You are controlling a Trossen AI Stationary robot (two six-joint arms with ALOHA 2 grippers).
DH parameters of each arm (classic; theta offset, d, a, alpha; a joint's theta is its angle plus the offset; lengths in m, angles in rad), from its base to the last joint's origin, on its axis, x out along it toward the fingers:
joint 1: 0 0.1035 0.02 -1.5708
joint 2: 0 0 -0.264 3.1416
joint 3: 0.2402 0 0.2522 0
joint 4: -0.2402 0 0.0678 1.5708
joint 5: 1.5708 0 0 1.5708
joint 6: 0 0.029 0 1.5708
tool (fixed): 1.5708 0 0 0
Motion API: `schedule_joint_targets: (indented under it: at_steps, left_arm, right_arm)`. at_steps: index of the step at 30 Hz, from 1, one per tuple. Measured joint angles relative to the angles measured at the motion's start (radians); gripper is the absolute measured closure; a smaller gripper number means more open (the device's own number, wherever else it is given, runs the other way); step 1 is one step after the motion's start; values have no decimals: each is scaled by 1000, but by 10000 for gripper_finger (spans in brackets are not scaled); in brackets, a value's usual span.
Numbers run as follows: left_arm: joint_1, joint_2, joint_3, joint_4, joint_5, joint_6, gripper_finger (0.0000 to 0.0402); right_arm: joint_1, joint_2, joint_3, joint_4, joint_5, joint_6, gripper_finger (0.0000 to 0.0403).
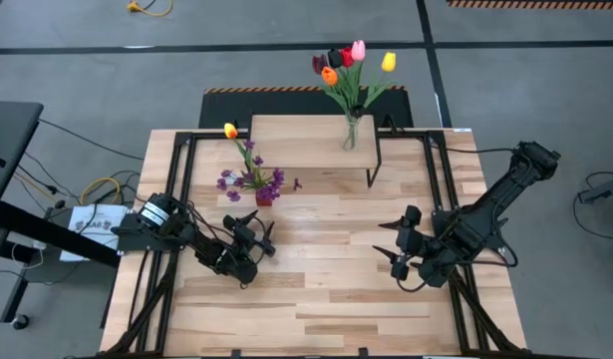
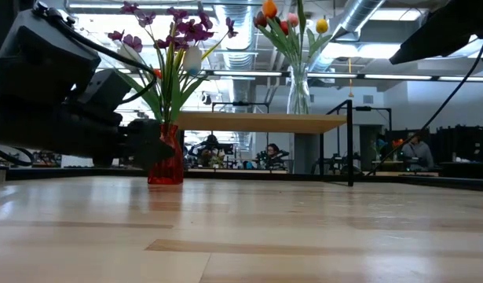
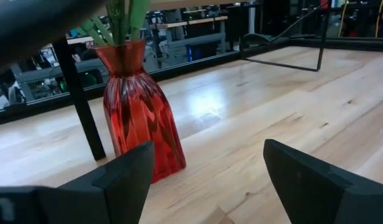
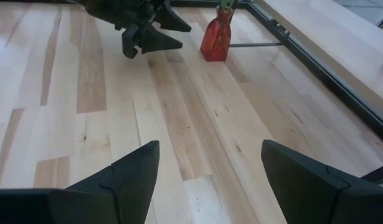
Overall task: Pick and place flowers into a vace then onto a shelf
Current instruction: Put the red vase filled with flowers on the shelf
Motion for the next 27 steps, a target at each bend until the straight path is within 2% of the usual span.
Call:
schedule_joint_targets:
  at_steps: [8,16,27]
  left_arm:
    - [4,0,0,-14,-7,-28,108]
    - [4,0,0,-65,18,-119,108]
    - [4,0,0,-146,-45,-176,108]
  right_arm:
    - [0,0,0,0,-8,0,127]
    - [0,0,0,0,-25,-6,127]
    - [0,0,0,-1,-50,-9,127]
